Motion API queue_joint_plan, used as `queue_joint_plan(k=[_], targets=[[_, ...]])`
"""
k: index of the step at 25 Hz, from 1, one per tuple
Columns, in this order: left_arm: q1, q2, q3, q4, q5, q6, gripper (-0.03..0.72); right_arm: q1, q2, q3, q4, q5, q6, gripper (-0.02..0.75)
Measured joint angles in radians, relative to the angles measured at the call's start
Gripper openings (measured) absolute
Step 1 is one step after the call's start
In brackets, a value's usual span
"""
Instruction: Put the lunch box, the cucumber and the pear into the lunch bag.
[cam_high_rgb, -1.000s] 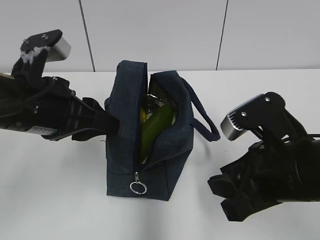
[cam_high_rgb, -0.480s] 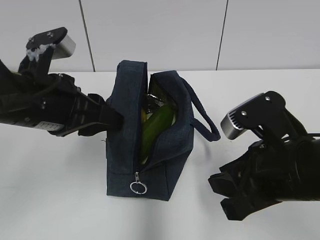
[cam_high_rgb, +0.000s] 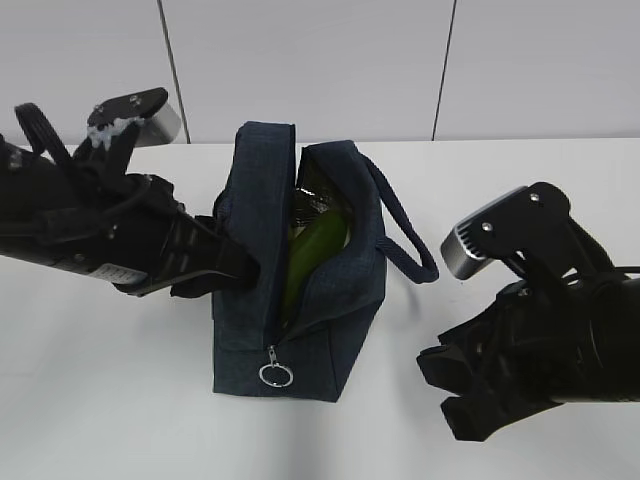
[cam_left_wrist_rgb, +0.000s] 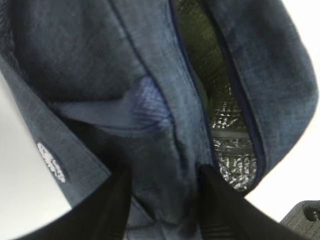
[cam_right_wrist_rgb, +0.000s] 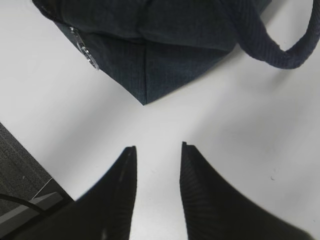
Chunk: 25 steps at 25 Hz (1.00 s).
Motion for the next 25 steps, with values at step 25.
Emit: queue_joint_plan(k=[25], targets=[[-0.001,-0.007,-0.001,0.0,-0.025,0.0,0.005,0.121,0.102,0.002,0.216,-0.092,-0.354,0.245]])
